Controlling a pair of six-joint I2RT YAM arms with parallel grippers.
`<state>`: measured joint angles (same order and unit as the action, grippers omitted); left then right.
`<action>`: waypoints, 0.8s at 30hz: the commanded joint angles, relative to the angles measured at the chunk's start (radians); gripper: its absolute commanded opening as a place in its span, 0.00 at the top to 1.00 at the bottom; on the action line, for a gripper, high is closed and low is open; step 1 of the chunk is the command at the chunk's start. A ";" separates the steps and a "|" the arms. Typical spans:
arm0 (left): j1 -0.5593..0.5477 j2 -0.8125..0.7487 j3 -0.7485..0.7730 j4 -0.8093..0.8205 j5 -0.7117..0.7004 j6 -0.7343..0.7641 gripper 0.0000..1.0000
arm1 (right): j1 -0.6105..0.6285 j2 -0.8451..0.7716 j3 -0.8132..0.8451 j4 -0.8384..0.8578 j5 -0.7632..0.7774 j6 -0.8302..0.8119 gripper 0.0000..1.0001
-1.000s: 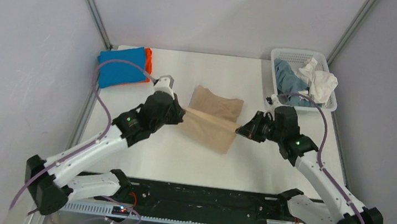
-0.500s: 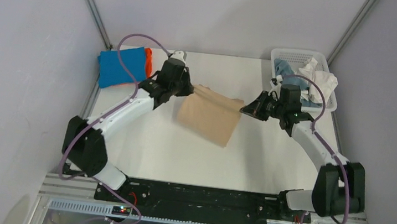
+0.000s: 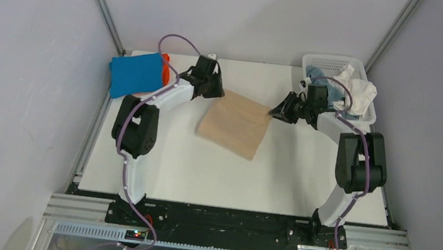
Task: Fold and stack the t-shirts
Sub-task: Fold the long partially folded tshirt into a neat square, then smooth out wrinkles on the folded tshirt
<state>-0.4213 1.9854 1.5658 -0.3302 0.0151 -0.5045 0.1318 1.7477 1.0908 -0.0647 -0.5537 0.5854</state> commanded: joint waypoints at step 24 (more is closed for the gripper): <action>0.019 0.223 0.264 0.012 0.285 -0.047 0.00 | 0.109 0.171 0.154 0.166 0.004 0.014 0.17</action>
<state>-0.4404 2.0972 1.7554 -0.3187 0.3019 -0.5255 0.2676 1.8427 1.2091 -0.0322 -0.4683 0.5404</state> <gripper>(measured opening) 0.994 0.826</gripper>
